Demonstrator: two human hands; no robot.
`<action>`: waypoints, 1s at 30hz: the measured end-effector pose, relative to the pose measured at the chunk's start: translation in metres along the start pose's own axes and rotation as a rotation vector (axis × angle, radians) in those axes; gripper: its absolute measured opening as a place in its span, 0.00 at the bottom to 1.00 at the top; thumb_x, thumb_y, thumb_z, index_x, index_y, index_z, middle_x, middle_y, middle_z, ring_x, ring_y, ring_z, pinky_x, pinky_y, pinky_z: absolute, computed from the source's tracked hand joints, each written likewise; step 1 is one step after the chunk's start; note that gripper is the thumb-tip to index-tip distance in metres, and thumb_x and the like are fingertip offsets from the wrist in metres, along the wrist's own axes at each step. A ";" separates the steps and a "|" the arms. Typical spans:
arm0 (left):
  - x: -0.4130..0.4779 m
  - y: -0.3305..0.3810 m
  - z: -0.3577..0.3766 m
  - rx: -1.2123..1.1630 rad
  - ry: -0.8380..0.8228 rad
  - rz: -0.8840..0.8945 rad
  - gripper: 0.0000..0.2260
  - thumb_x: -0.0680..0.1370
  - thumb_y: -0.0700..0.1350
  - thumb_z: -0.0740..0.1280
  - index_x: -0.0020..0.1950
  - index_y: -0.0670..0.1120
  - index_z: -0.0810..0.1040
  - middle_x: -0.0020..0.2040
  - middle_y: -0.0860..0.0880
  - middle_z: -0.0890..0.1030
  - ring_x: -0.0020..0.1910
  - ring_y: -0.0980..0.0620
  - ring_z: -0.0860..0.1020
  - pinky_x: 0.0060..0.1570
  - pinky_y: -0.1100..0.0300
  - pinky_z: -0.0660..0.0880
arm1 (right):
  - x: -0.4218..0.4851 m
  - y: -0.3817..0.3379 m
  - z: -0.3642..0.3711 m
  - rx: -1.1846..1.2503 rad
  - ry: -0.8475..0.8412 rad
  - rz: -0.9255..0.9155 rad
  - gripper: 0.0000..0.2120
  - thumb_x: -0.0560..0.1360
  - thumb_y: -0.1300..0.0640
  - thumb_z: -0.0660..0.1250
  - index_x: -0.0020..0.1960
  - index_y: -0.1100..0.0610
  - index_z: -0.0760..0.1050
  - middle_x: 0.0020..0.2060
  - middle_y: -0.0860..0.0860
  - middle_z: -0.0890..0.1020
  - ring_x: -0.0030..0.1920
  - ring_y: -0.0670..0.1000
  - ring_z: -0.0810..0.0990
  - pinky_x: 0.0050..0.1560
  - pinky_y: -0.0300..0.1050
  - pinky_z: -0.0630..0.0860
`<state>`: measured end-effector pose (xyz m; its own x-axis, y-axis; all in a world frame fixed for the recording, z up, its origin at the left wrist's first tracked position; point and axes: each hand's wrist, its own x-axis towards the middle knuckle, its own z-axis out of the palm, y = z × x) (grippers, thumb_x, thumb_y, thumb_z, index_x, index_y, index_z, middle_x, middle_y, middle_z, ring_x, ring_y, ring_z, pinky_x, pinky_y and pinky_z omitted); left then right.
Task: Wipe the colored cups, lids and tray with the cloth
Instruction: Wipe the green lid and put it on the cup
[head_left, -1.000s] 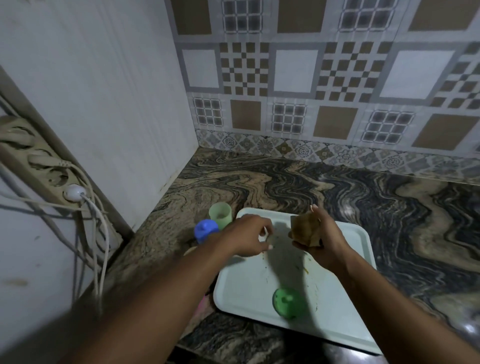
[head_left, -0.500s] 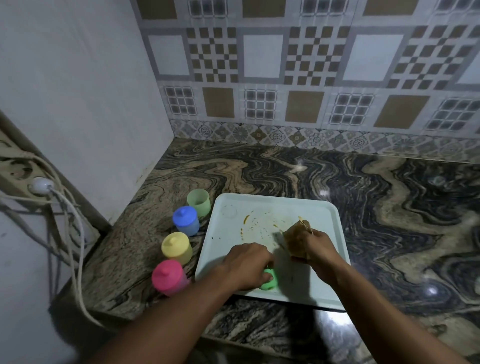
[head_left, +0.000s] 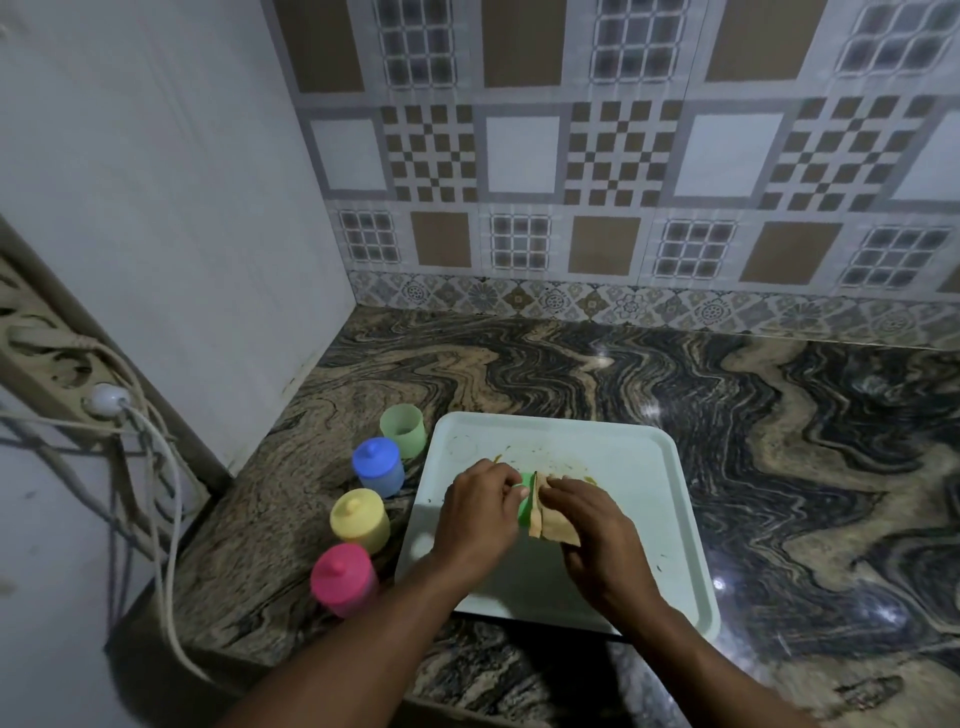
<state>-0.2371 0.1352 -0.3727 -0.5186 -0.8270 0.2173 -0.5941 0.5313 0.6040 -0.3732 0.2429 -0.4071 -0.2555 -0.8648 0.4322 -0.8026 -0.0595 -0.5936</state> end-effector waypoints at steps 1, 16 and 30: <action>0.000 -0.001 -0.001 0.001 0.032 -0.005 0.05 0.77 0.46 0.70 0.47 0.46 0.82 0.45 0.48 0.80 0.43 0.47 0.78 0.42 0.55 0.74 | 0.001 0.000 0.003 -0.040 -0.015 -0.069 0.28 0.62 0.69 0.67 0.62 0.56 0.81 0.62 0.52 0.82 0.64 0.56 0.78 0.64 0.48 0.75; 0.002 0.000 -0.014 -0.164 0.314 -0.034 0.02 0.76 0.45 0.72 0.44 0.48 0.81 0.40 0.54 0.79 0.39 0.53 0.77 0.39 0.53 0.75 | 0.026 -0.021 -0.007 1.012 0.171 0.848 0.15 0.75 0.49 0.63 0.52 0.57 0.84 0.52 0.60 0.86 0.52 0.57 0.83 0.59 0.60 0.79; 0.000 0.012 -0.021 -0.116 0.274 -0.046 0.09 0.75 0.56 0.63 0.39 0.53 0.74 0.38 0.57 0.76 0.42 0.53 0.76 0.42 0.53 0.74 | 0.037 -0.054 -0.008 0.801 -0.035 0.511 0.13 0.84 0.55 0.60 0.54 0.60 0.81 0.41 0.59 0.85 0.39 0.57 0.82 0.43 0.55 0.81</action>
<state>-0.2307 0.1377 -0.3493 -0.2983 -0.8770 0.3767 -0.5307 0.4804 0.6982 -0.3437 0.2182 -0.3536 -0.4465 -0.8945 -0.0213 0.0134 0.0171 -0.9998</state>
